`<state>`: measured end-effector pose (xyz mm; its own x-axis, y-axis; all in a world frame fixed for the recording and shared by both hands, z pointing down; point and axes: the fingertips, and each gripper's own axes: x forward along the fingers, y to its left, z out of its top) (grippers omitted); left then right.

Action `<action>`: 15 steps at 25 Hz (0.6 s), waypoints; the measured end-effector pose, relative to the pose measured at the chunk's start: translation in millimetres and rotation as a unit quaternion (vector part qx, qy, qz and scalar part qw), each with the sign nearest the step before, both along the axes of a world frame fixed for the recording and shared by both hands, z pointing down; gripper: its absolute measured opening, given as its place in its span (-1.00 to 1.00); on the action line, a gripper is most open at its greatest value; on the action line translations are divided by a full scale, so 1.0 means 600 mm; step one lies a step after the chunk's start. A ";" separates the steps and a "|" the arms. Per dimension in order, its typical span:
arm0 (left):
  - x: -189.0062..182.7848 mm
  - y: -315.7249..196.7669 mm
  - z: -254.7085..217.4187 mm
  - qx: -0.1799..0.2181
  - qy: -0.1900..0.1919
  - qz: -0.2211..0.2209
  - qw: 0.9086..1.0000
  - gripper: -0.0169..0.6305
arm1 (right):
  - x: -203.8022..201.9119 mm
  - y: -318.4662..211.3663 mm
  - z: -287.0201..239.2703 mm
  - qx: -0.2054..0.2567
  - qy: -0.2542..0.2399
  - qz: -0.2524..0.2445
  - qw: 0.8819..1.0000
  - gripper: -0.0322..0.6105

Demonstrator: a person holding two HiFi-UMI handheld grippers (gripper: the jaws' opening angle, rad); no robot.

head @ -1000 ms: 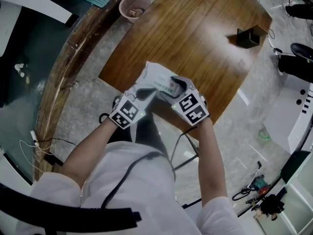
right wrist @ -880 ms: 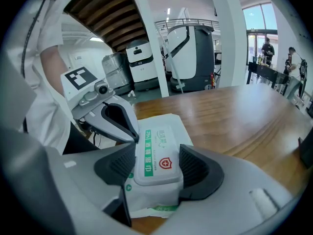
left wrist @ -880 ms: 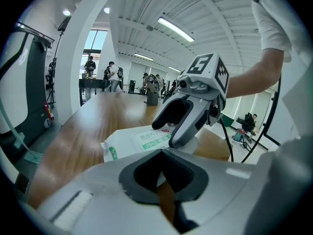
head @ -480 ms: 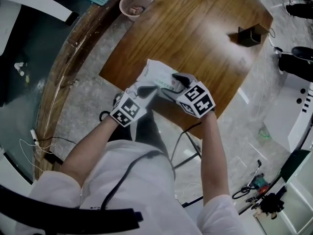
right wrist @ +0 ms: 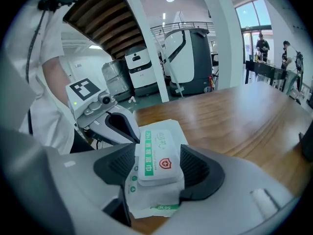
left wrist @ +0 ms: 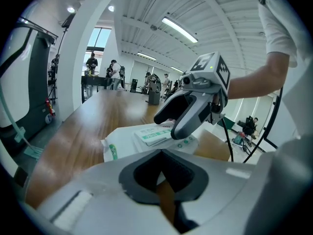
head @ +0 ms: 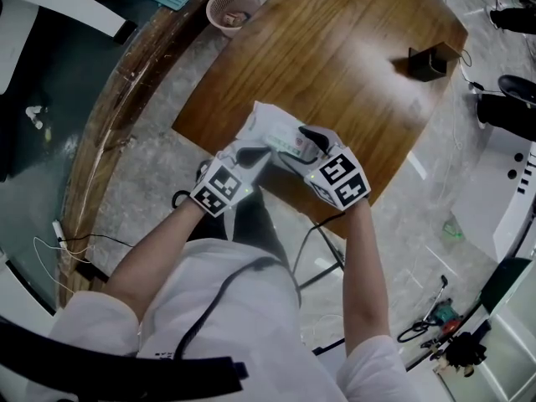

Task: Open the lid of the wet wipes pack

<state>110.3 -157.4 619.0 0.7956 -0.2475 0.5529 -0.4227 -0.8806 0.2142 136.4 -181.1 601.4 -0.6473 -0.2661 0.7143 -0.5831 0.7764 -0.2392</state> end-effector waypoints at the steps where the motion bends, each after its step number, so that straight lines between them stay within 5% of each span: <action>1: -0.001 0.000 0.000 0.000 0.000 0.000 1.000 -0.93 | -0.001 -0.001 -0.004 0.008 0.000 0.002 1.000 0.02; 15: 0.001 0.001 0.000 -0.003 -0.002 0.003 1.000 -0.93 | 0.026 -0.050 -0.075 0.066 -0.040 0.051 0.996 -0.25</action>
<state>110.6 -157.1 619.2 0.7947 -0.2388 0.5581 -0.4180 -0.8820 0.2178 151.9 -211.2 556.2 -0.6652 -0.4214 0.6164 -0.6435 0.7423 -0.1870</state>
